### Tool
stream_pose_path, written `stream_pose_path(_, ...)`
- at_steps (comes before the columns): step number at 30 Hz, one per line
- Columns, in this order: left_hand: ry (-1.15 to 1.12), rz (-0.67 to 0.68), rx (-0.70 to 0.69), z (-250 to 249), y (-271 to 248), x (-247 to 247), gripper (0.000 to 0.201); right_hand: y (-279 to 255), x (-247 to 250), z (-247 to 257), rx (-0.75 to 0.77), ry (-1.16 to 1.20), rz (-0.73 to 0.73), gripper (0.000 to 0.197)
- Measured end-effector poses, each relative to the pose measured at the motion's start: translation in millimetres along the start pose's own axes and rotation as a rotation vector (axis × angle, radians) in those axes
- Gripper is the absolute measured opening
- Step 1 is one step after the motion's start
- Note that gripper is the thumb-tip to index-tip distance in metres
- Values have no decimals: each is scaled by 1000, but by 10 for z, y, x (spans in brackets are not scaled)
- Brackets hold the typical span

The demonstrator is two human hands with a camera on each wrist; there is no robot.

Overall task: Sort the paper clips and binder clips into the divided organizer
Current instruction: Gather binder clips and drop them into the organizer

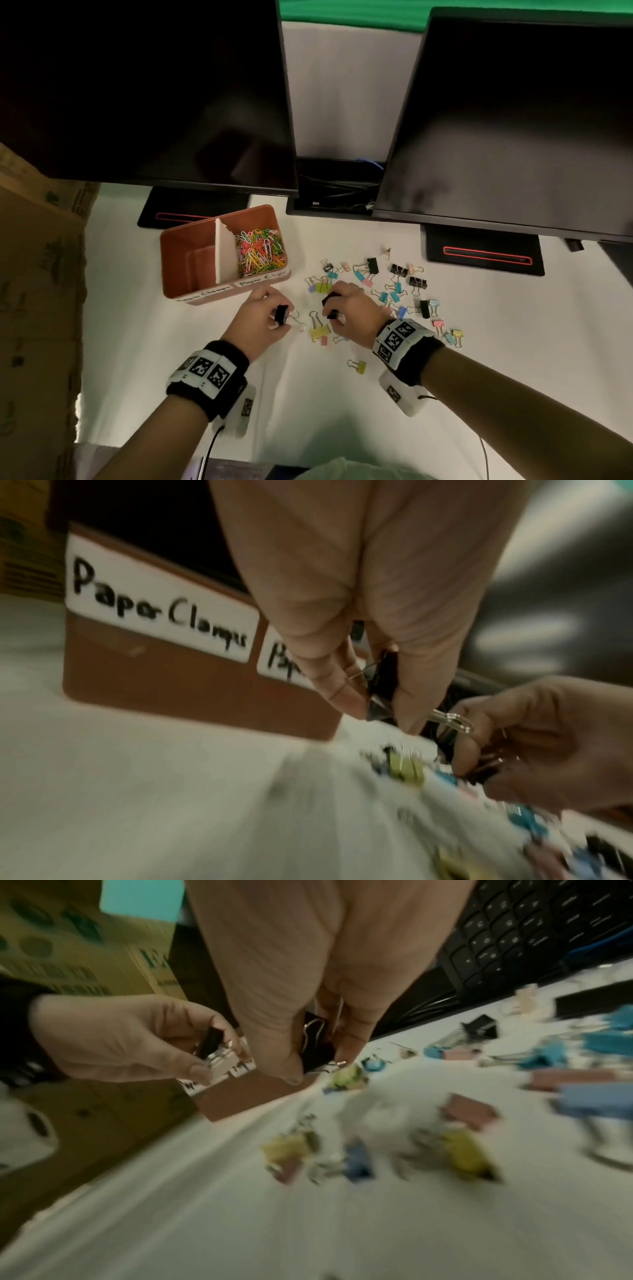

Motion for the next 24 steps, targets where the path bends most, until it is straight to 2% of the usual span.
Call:
stream_pose_path(4, 56, -223, -19, -91, -208, 759, 29, 107, 227, 629, 183, 95, -80, 18)
stream_pose_path(8, 16, -436, 218, 348, -361, 1447, 37, 536, 505, 1385, 340, 156, -137, 15)
stream_pose_path(10, -16, -454, 319, 516, -370, 1594, 43, 821, 522, 1633, 335, 174, -131, 16)
stream_pose_path(13, -72, -377, 366, 625, -327, 1606, 58, 1149, 410, 1806, 264, 208, -68, 27)
stream_pose_path(15, -57, -348, 357, 651, -337, 1604, 62, 1214, 338, 1802, 222, 197, -29, 36)
stream_pose_path(18, 6, -367, 305, 574, -405, 1610, 58, 1087, 374, 1619, 214, 182, -41, 38)
stream_pose_path(21, -52, -346, 174, 269, -391, 1445, 41, 817, 549, 1227, 210, 140, -169, 31)
stream_pose_path(24, -29, -234, 45, -92, -255, 1060, 29, 552, 689, 562, 64, 69, -277, 27)
Point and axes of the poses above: each hand's wrist, its own y-axis towards the middle knuckle, its own x-axis out of the back of the hand, z = x × y, the point moved 10 cm from there along y, towards the middle knuckle, and after that the axes turned 6 degrees about z, right-handed, at the moved point
